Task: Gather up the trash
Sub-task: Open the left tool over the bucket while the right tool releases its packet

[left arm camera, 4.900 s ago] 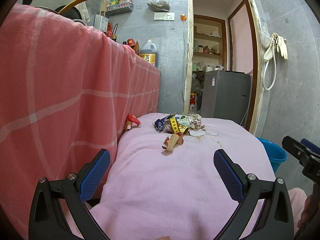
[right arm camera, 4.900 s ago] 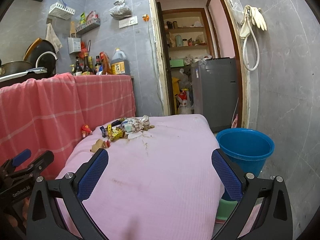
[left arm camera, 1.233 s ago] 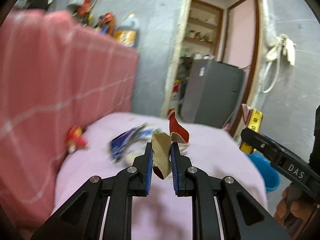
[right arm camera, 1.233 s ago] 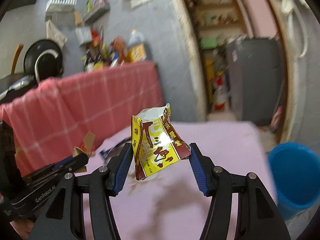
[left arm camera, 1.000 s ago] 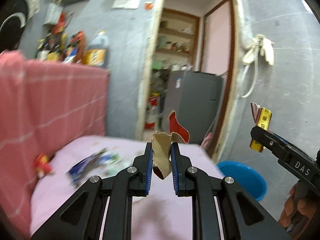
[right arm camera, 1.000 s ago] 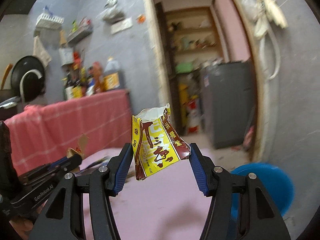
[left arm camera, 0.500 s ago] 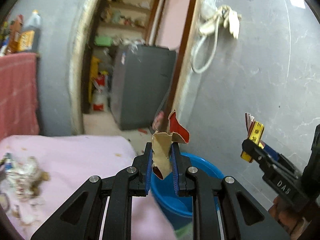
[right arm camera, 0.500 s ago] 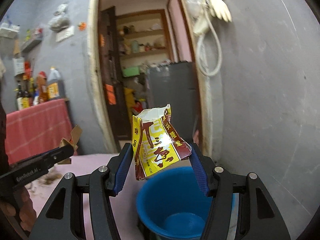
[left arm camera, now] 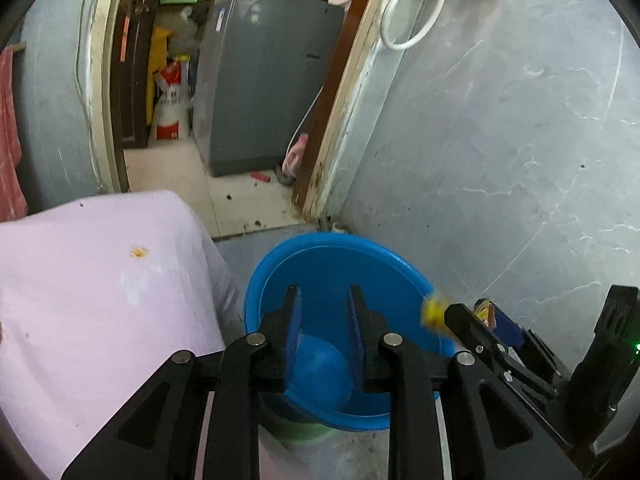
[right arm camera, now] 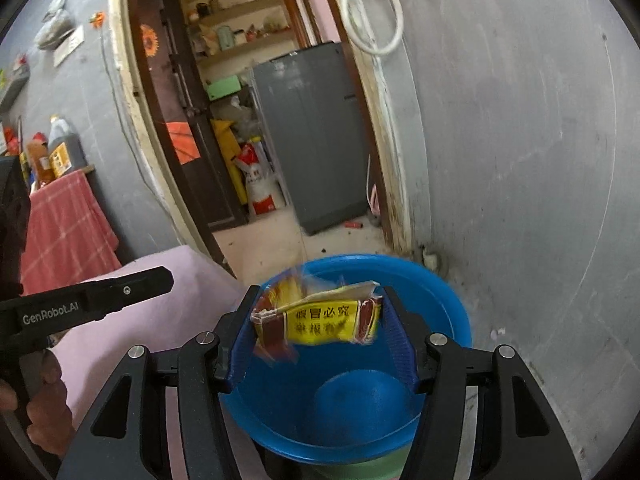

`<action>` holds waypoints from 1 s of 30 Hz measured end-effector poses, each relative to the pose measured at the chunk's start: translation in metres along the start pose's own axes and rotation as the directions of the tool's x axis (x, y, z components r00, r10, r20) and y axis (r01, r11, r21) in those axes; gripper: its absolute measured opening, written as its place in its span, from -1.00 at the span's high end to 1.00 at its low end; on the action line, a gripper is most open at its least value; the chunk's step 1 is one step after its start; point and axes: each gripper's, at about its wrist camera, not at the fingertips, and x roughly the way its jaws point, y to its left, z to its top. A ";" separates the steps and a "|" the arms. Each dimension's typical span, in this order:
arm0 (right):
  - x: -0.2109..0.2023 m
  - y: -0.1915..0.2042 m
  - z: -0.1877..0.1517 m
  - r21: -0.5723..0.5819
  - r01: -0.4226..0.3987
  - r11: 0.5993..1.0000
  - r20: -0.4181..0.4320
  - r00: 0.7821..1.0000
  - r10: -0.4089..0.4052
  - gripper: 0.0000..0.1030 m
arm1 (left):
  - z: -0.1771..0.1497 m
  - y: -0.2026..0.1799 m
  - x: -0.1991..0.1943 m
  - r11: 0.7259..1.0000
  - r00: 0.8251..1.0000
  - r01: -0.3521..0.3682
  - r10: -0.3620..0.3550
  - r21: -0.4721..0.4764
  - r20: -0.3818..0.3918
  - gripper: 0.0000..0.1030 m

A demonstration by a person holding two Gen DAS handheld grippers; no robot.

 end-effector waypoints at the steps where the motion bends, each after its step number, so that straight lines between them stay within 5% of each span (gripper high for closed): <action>1: 0.002 -0.004 -0.001 0.014 -0.002 1.000 -0.007 1.000 0.002 -0.11 | -0.001 0.001 0.002 1.000 1.000 0.001 -0.001 -0.006 -0.007 0.60; 5: 0.005 -0.008 -0.002 0.033 -0.009 0.999 -0.019 1.000 0.010 -0.17 | -0.003 0.009 -0.002 0.999 1.000 0.013 -0.013 -0.034 0.002 0.37; 16: -0.035 0.022 0.026 -0.022 -0.034 0.999 0.107 0.994 0.037 -0.55 | -0.005 0.020 -0.077 0.998 0.981 -0.017 0.027 -0.054 0.190 -0.19; 24: -0.081 0.061 0.039 -0.091 -0.069 0.993 0.226 0.970 0.088 -0.95 | -0.016 0.043 -0.159 0.989 0.919 -0.109 0.138 -0.099 0.370 -0.91; 30: -0.107 0.097 0.040 -0.150 -0.113 0.982 0.294 0.943 0.153 -1.00 | -0.035 0.067 -0.213 0.974 0.869 -0.184 0.224 -0.132 0.441 -0.95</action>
